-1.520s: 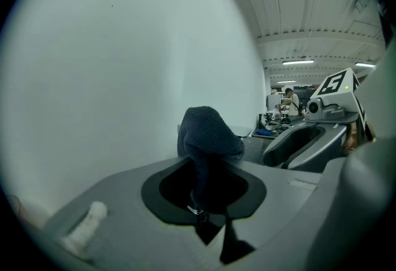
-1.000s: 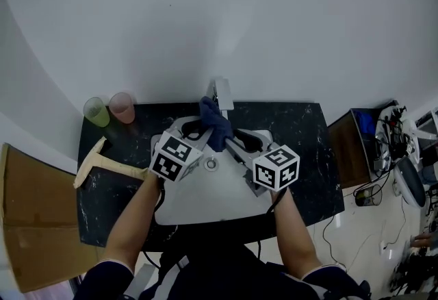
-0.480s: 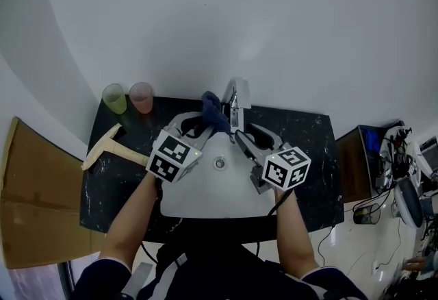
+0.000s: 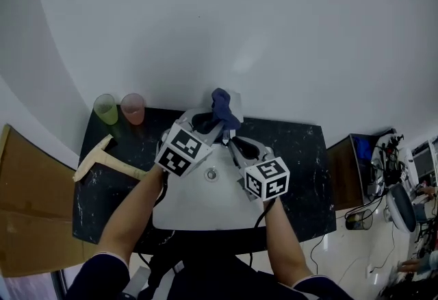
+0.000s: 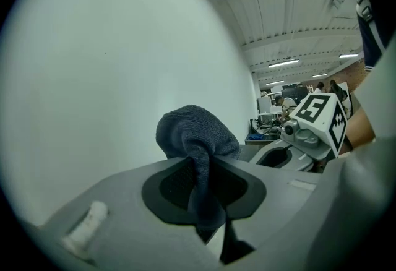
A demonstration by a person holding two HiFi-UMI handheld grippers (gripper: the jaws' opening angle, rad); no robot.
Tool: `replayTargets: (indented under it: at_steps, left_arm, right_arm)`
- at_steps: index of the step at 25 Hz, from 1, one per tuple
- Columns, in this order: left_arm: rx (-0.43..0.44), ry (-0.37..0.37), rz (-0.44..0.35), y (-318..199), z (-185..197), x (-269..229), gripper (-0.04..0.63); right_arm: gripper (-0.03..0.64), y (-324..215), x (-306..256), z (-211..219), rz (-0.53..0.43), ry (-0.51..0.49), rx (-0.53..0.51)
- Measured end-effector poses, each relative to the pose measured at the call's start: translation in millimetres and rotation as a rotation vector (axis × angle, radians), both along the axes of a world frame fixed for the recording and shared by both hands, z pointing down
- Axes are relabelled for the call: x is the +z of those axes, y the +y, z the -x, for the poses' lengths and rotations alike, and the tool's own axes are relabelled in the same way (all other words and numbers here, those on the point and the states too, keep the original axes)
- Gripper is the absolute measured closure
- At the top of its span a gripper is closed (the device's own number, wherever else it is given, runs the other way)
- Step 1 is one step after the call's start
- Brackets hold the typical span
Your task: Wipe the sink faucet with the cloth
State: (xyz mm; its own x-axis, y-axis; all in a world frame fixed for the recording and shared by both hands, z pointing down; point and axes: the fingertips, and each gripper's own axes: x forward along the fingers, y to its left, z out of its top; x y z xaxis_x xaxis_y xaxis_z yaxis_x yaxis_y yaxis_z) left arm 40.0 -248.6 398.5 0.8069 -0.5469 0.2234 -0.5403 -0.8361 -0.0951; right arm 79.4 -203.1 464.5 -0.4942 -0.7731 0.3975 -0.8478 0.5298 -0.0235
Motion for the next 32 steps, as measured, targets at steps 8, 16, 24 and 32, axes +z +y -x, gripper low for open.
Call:
replayTargets:
  at_steps: [8,16,24,32]
  left_arm:
    - [-0.007,0.006,-0.004,-36,-11,7,0.532]
    - [-0.076,0.002,0.041,-72,-9,25,0.532]
    - [-0.085,-0.079,0.104,-81,-10,65,0.534]
    - [-0.062,-0.225,0.202,-75,-10,129,0.534]
  right_arm:
    - [0.611,6,2,9,-0.045,0.114,-0.051]
    - [0.611,7,1,7,-0.048,0.065,-0.042]
    - [0.611,7,0,6,-0.052,0.047,-0.035]
    - [0.611,8,0,6,-0.051,0.036,-0.042]
